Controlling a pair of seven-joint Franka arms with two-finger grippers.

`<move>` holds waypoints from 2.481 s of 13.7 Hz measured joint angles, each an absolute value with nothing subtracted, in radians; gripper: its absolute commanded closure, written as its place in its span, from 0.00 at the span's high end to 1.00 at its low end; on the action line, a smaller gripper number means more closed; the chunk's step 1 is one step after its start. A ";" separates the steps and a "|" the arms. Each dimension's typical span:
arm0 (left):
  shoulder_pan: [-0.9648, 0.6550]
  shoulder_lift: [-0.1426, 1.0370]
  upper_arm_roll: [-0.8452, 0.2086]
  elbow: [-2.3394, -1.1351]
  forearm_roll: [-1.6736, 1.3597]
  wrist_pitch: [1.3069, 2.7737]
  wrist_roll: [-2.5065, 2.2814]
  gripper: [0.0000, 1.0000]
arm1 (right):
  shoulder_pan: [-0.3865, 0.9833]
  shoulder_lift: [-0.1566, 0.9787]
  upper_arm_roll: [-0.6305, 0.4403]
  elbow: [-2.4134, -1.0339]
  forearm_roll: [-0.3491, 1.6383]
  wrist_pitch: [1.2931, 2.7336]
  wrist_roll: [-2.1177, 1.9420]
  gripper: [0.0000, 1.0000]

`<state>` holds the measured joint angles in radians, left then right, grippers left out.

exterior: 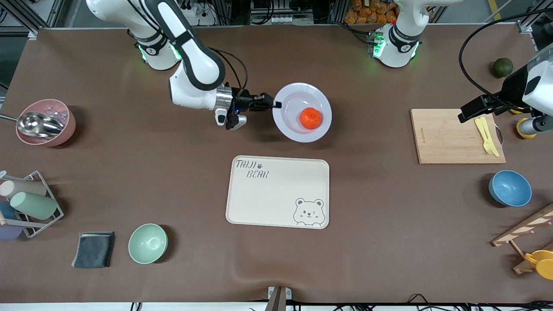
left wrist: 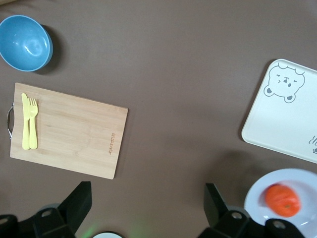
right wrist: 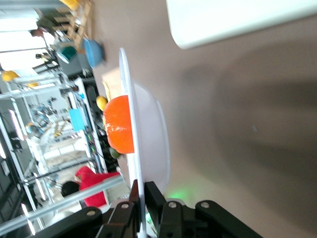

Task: Place orange and plate with both arms
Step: 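Lift the plate with the orange using the right gripper, then carry the plate with the right gripper onto the bear tray, then lower the plate onto the tray and open the right gripper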

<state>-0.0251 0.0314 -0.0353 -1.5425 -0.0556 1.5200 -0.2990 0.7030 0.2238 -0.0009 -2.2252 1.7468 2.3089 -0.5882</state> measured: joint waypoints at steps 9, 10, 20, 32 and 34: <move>-0.026 0.059 -0.035 -1.544 -0.056 1.531 -0.299 1.00 | 0.501 0.485 -0.006 -1.954 1.747 2.297 -0.600 0.00; -0.026 0.061 -0.035 -1.544 -0.056 1.532 -0.299 1.00 | 0.481 0.522 -0.006 -1.929 1.747 2.280 -0.625 0.00; -0.025 0.064 -0.035 -1.548 -0.056 1.532 -0.299 1.00 | 0.404 0.725 0.002 -1.814 1.825 2.113 -0.853 0.00; -0.025 0.064 -0.035 -1.548 -0.056 1.532 -0.299 1.00 | 0.404 0.849 -0.002 -1.687 1.822 2.124 -0.872 1.00; -0.025 0.064 -0.035 -1.548 -0.056 1.532 -0.299 1.00 | 0.404 0.849 -0.009 -1.677 1.809 2.129 -0.874 1.00</move>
